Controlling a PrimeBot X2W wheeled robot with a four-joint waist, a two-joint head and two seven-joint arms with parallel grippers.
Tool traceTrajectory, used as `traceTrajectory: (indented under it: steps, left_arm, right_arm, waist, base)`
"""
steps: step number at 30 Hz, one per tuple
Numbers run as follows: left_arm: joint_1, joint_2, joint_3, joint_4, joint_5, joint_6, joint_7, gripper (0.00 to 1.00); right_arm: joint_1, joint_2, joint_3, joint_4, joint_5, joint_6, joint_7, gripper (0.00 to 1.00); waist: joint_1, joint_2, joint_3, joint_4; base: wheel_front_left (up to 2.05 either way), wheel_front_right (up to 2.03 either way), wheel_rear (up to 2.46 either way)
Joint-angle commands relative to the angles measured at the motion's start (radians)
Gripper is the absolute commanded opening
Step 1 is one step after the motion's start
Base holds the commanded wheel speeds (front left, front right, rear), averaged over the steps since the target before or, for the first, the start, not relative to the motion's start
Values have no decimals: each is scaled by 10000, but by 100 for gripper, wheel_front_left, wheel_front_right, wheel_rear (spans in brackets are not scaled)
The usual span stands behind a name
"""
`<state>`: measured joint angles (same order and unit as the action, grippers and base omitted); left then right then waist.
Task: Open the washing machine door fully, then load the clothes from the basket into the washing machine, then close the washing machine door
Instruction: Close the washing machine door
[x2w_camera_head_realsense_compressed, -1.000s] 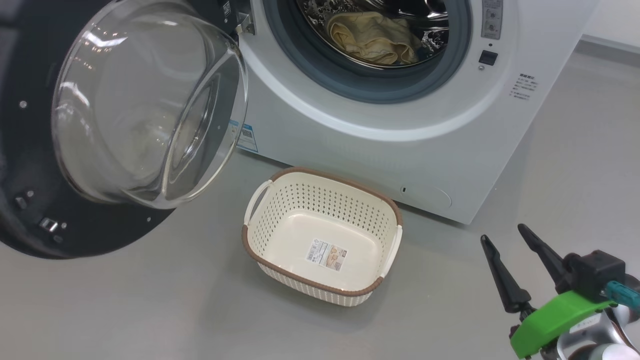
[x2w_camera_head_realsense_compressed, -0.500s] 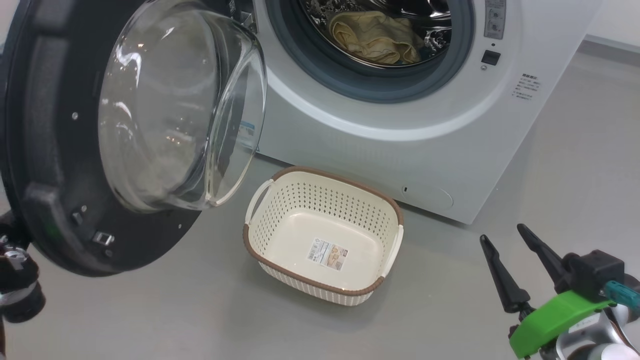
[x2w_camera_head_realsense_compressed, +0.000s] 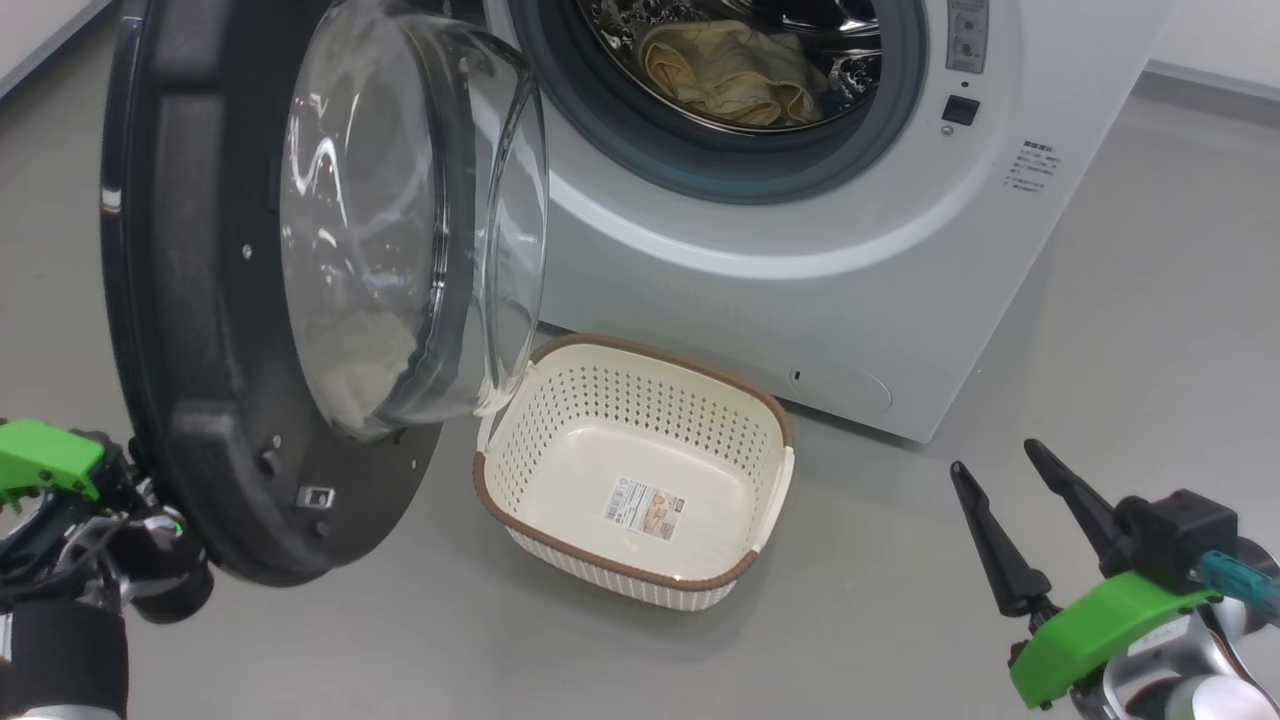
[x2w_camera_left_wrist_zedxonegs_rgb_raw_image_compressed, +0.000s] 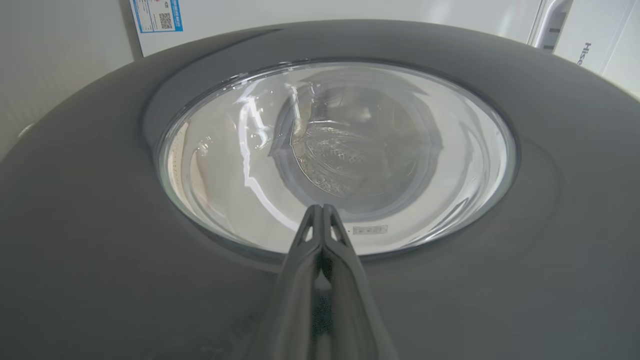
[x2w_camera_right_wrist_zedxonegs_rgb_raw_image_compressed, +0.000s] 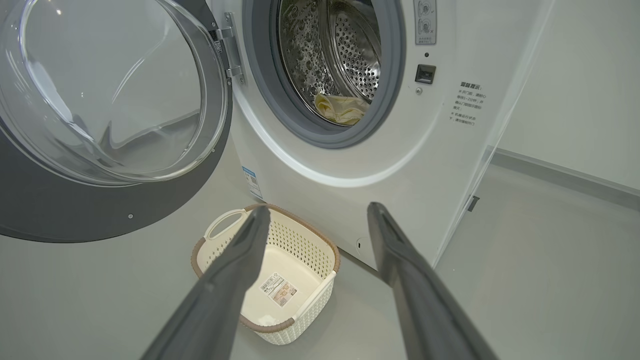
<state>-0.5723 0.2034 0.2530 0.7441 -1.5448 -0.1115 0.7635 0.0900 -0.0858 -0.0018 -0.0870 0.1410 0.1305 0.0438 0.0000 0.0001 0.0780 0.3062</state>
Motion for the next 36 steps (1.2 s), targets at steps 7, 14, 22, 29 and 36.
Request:
traceTrajectory:
  steps: [7,14,22,29,36]
  left_arm:
    - [276,-146,-232,-1522,36,-177,463,0]
    - [671,-623,-679,-2705,57,-188,798,0]
    - [917,-939,-1055,-3510,123,-190,846,0]
    - [874,-1152,-1273,-3776,25,-191,805,0]
    - [750,-1312,-1440,-4008,-111,-191,648,0]
  right_arm:
    - [-509,-60,158,-261,86,2,-151,100]
    - [-574,-18,191,-174,103,2,-179,100]
    - [-615,30,217,-129,116,2,-223,100]
    - [-661,57,259,-101,126,2,-251,100]
    - [-747,111,288,-76,132,2,-323,100]
  waist:
    - [0,-1,54,-100]
    - [0,-1,68,-225]
    - [0,-1,33,-544]
    - [0,-1,33,-937]
    - [0,-1,161,-1648]
  base:
    - [0,0,0]
    - [0,0,0]
    - [0,0,0]
    - [0,0,0]
    - [0,0,0]
